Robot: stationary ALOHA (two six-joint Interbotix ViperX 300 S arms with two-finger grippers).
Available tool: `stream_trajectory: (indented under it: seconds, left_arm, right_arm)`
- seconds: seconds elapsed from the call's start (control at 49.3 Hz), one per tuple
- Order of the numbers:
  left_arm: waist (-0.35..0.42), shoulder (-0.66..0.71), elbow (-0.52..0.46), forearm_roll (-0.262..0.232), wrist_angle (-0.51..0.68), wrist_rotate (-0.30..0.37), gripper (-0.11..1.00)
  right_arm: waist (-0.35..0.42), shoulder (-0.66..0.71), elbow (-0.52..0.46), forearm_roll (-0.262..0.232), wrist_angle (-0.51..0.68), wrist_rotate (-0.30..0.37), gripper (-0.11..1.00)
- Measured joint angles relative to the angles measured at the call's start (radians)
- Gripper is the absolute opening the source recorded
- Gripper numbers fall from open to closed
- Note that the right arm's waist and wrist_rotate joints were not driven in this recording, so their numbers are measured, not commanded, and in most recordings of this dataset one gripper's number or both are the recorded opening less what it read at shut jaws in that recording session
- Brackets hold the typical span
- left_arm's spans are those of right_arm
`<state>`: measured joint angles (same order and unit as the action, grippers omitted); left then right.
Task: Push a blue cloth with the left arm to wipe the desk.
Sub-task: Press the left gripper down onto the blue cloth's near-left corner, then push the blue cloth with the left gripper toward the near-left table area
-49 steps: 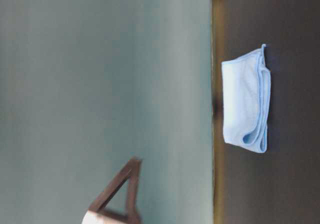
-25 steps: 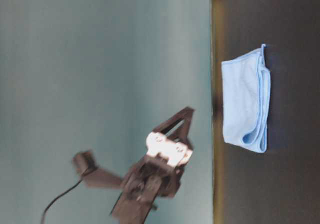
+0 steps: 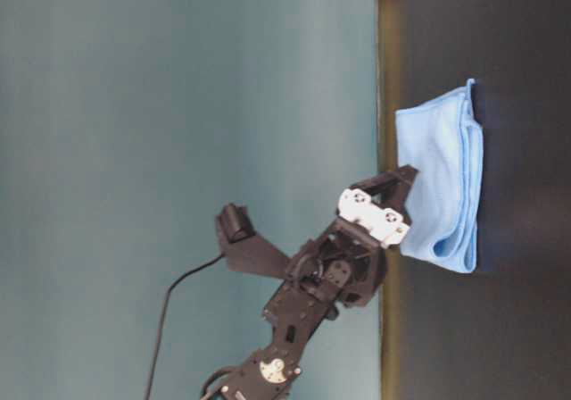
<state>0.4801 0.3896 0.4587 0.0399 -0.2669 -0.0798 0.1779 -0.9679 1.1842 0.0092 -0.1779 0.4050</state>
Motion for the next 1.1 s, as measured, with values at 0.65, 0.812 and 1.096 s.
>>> stream_trajectory:
  seconds: [0.65, 0.812, 1.096]
  left_arm:
    - [-0.012, -0.017, 0.058, 0.000, 0.103, -0.012, 0.87]
    - [-0.037, -0.054, 0.129, 0.002, 0.071, -0.011, 0.87]
    - [-0.107, -0.132, 0.261, 0.000, 0.043, -0.011, 0.87]
  right_arm:
    - [-0.002, 0.000, 0.003, 0.000, 0.002, -0.002, 0.01]
    - [0.000, -0.002, 0.005, 0.000, 0.002, 0.000, 0.01]
    - [0.000, 0.000, 0.006, 0.002, 0.002, -0.002, 0.01]
